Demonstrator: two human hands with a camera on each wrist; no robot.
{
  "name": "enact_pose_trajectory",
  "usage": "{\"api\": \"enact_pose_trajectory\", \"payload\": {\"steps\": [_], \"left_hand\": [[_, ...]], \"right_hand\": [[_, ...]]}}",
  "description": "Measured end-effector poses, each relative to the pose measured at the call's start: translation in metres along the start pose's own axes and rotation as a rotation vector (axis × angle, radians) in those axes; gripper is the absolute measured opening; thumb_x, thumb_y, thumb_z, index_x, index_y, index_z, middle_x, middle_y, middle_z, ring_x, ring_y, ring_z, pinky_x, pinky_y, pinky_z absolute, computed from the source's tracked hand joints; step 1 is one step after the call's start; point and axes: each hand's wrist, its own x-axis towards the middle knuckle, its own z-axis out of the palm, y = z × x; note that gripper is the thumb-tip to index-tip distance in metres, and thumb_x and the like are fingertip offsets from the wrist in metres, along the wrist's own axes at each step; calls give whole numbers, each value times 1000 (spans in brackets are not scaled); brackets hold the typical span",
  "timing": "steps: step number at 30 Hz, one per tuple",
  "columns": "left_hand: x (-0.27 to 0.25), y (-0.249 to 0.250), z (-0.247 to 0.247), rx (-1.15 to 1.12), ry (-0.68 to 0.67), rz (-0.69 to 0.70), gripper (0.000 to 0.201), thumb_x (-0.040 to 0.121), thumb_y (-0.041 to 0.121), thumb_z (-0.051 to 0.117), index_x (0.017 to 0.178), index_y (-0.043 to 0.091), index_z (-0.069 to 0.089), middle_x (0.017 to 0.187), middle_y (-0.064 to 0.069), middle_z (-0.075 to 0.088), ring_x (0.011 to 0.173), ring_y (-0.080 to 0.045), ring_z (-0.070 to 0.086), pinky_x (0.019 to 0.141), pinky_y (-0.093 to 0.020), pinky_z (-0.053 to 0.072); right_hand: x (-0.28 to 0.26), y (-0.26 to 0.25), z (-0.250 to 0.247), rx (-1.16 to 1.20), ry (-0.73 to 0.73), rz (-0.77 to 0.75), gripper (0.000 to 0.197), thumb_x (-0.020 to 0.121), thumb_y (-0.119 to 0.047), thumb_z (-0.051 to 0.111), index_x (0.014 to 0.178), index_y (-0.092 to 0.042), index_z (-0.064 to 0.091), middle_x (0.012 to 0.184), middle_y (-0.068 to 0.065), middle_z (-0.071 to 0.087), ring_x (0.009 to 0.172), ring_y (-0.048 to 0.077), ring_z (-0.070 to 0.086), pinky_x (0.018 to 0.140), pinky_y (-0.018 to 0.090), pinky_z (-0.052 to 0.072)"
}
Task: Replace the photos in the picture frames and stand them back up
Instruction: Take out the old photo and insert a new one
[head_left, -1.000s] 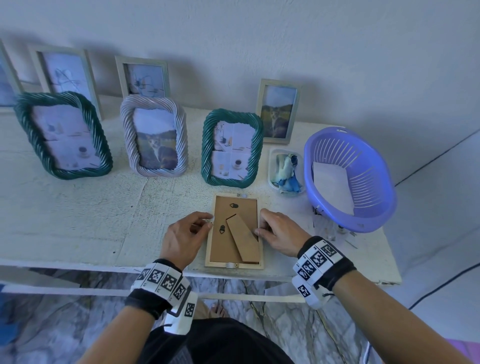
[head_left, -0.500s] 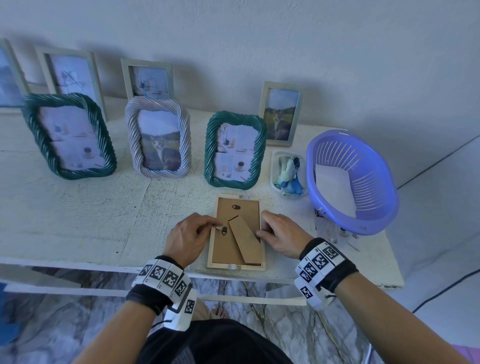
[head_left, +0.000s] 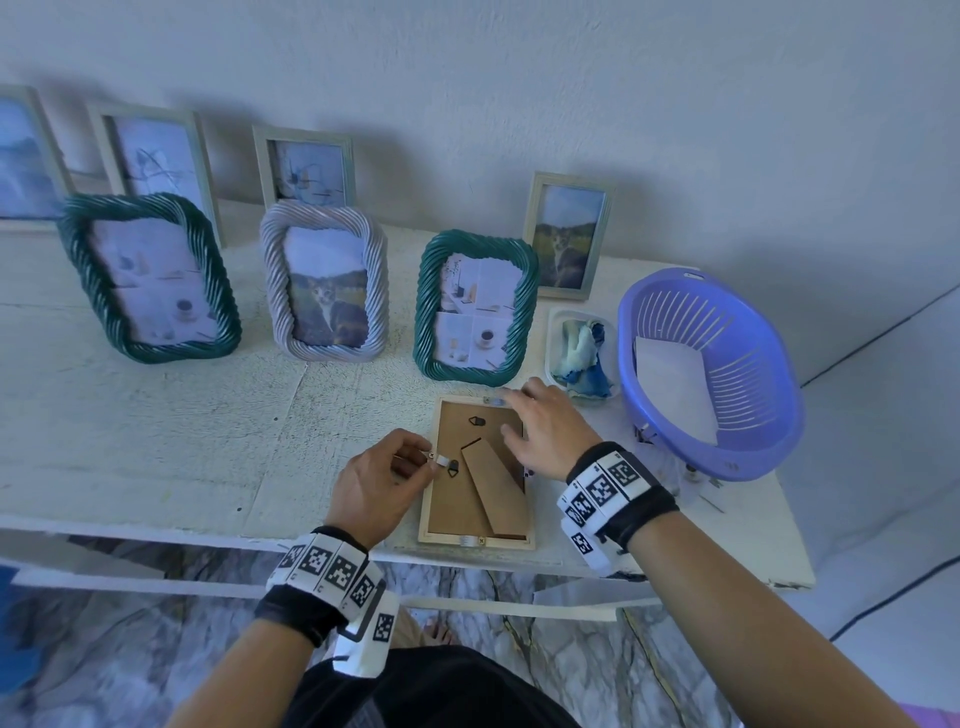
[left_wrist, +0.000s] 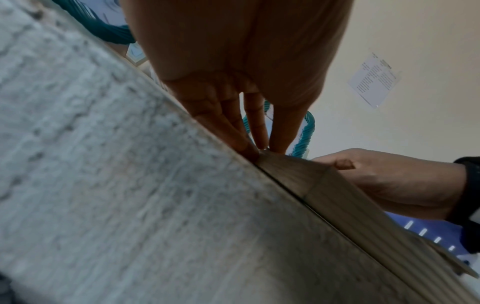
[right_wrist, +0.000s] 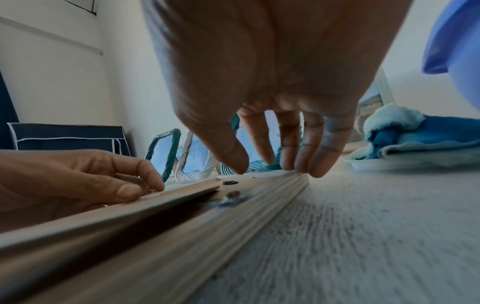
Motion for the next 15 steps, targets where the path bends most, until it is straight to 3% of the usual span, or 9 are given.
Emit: {"api": "enact_pose_trajectory", "payload": {"steps": [5,15], "left_hand": [[-1,0,2,18,10,-5,13,84,32,74,89,27,64,79,16,69,74,-1,65,70,-33,57],[1,0,1,37,8,-8,11,84,32,73,88,27,64,80,15,69,75,-1,64,69,-28,54]], "right_hand": [[2,-4,2,-24,-35,41,48,90,-23,51,137,-12,45,119,12,41,107,31,42,91,33,37],[-6,-10,5,15,-77,76,59,88,-18,50,145,-16,38,123,11,36,111,31,35,99,32,33]]}}
